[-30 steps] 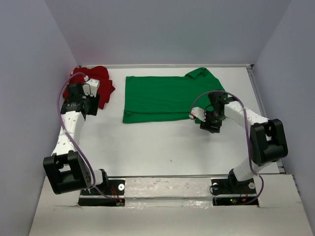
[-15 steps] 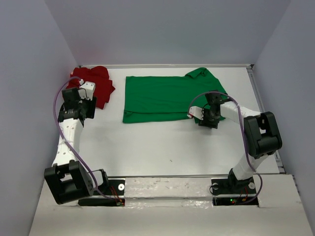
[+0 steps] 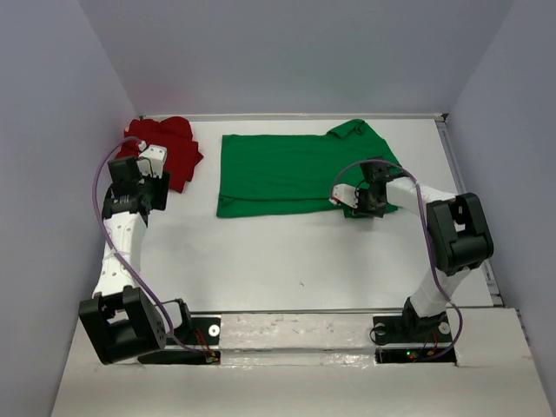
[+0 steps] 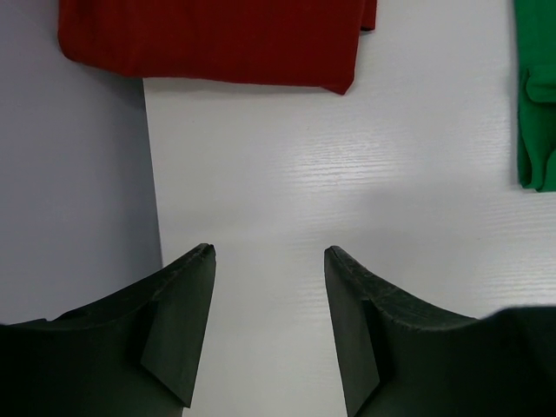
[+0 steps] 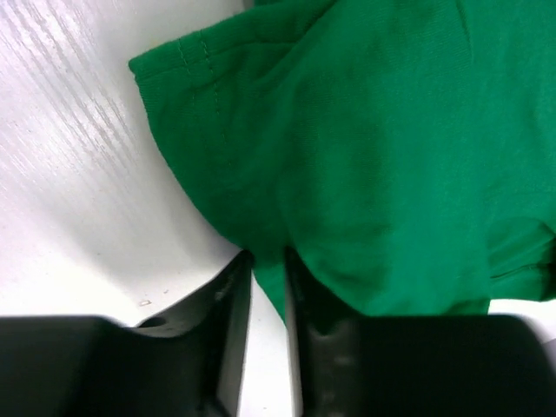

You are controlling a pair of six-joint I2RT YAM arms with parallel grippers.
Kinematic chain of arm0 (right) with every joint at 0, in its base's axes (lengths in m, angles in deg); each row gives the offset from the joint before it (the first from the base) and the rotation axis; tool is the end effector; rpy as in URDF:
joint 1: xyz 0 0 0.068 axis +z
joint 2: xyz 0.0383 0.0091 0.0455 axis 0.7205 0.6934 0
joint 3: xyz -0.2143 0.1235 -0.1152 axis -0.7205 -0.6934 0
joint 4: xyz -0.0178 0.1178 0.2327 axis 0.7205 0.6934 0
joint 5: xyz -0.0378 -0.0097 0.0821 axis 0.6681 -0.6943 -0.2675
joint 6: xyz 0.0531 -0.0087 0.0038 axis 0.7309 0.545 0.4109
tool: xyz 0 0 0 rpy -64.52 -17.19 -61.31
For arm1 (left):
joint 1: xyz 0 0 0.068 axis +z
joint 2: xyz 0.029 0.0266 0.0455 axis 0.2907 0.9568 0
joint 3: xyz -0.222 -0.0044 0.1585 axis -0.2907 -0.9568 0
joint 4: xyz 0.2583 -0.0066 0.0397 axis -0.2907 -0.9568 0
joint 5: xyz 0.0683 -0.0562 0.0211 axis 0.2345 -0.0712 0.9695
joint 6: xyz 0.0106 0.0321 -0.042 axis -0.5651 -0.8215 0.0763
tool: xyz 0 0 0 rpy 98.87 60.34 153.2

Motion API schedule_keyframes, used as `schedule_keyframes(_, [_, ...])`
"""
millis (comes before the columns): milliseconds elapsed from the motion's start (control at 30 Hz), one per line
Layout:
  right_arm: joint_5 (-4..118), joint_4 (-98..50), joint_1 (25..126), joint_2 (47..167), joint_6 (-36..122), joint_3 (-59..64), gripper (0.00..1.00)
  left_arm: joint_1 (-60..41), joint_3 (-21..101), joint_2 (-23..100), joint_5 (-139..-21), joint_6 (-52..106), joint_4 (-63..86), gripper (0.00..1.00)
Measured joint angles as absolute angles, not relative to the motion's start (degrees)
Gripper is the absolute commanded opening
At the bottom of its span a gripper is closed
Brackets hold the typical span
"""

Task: Fold and stack the t-shirts
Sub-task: Fold the flattened tshirt in 1/3 of the way

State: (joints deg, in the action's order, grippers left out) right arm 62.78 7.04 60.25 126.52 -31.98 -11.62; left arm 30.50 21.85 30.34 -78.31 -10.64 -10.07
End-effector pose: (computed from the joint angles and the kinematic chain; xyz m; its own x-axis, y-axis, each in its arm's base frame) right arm 0.3223 0.0826 0.1611 -0.1066 -0.9823 -0.1541 -0.9441 0.1487 -0.2943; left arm 0.2556 0.0577 0.3002 -0.5338 0.3270 -0.7799 0.1076 0.9410 0.3208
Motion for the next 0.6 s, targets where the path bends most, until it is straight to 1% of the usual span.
schedule_keyframes(133, [63.32,6.62,60.25,126.83,-31.72,-11.58,0.15,30.53,21.85,30.32,-78.47,-10.64,-10.03,0.65])
schedule_keyframes(167, [63.46,6.58,60.25,126.89,-31.65,-11.6,0.1,30.53,21.85,30.32,-78.53,-10.67,-10.05,0.65])
schedule_keyframes(233, [63.59,6.47,60.25,126.96,-31.52,-11.6,0.04,30.53,21.85,30.32,-78.73,-10.64,-10.03,0.65])
schedule_keyframes(300, [63.83,6.31,60.25,127.05,-31.46,-11.6,0.01,30.53,21.85,30.32,-78.77,-10.64,-10.03,0.66])
schedule_keyframes(333, [63.85,6.31,60.25,127.05,-31.41,-11.6,0.0,30.53,21.85,30.32,-78.86,-10.67,-10.03,0.66])
schedule_keyframes(600, [63.94,7.3,60.25,127.05,-30.56,-10.86,0.0,30.53,21.85,30.32,-79.38,-10.64,-10.03,0.66])
